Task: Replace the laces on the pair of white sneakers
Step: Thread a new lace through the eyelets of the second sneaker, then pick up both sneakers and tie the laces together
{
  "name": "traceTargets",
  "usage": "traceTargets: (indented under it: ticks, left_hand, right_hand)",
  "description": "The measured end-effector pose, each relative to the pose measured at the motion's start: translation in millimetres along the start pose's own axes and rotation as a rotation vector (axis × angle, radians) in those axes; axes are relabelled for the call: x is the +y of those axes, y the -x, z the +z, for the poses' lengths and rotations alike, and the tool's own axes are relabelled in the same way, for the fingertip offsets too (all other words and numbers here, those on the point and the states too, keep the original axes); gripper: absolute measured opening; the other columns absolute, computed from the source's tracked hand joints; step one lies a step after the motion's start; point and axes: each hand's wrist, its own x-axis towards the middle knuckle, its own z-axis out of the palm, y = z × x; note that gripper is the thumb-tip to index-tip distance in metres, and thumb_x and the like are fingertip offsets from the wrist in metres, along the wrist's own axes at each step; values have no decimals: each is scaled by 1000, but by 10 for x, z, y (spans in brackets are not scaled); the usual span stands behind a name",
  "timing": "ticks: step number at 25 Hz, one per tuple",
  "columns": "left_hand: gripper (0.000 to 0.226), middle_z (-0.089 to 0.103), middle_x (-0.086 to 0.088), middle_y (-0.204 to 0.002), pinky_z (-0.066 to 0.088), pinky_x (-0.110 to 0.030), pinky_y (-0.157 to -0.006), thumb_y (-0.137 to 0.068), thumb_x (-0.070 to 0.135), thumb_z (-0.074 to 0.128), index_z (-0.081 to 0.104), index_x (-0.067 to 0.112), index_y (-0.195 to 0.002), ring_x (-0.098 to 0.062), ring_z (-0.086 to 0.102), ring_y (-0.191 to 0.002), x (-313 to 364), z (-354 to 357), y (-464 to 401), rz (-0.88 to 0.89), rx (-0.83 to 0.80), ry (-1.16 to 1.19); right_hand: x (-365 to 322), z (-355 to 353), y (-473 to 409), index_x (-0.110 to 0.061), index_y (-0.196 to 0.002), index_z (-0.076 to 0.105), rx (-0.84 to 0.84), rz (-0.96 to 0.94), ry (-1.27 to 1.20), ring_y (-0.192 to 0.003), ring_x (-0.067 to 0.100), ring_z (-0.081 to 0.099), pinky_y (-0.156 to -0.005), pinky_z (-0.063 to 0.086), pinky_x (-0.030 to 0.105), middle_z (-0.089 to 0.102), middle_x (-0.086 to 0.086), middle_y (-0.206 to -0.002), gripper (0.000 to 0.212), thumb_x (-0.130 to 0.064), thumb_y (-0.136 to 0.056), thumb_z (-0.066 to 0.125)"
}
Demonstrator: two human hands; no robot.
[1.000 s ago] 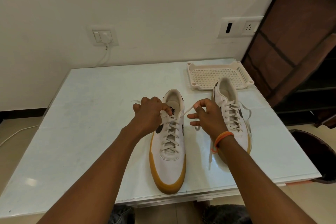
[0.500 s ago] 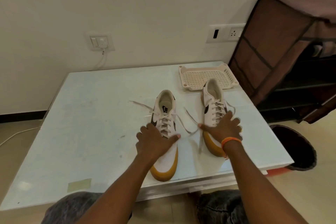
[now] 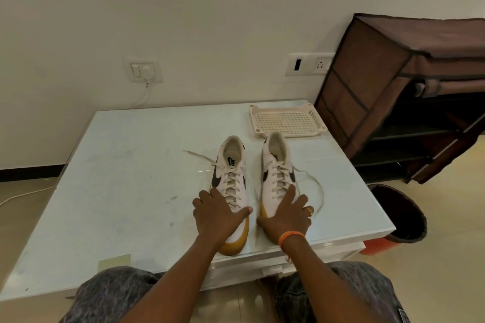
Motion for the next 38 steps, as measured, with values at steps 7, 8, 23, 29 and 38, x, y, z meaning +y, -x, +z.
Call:
traceTargets:
  ticks: [7,8,23,29,38]
  left_hand:
    - [123,32,-13,-141,36,-41,-102,-57,94,48,22,12,-146,-31,34,-128,-3,-8,15,-25,-79,26]
    - [128,31,-13,-140,36,-41,-102,-54,96,48,19,12,-147,-31,33,-127,10,0,19,-31,-80,4]
    - [151,-50,-26,-140,-14,-77,-101,-51,95,52,-45,18,-138,-49,-43,-130,512,253,231,96,-78,23]
    - [145,-42,-23,-147,-4,-77,-104,-58,80,67,-42,27,-140,-50,-31,-137,506,240,108,92,-191,1]
    - [140,-44,-27,-144,-22,-74,-99,-67,60,77,-38,29,-141,-53,-37,-132,-147,-214,-57,319,-115,-436]
  right_hand:
    - [-91,51,195,-24,-152,-3,-74,-113,-90,-128,36,29,-101,38,46,20,12,-143,103,-72,-78,50]
    - [-80,-17,153,-25,-153,-1,-134,-116,-117,-130,37,28,-101,37,46,19,12,-143,101,-66,-79,55]
    - [-407,-836,-812,-24,-141,44,136,-743,281,-126,31,44,-94,46,47,45,7,-140,73,2,-77,66]
    - [-1085,-729,-1252,-32,-139,45,118,-1143,949,-131,34,31,-97,40,47,21,11,-147,55,-15,-89,61]
    - [-801,-837,-1062,-28,-106,69,56,-1067,984,-147,18,19,-111,-16,58,56,0,-135,25,-32,-90,51]
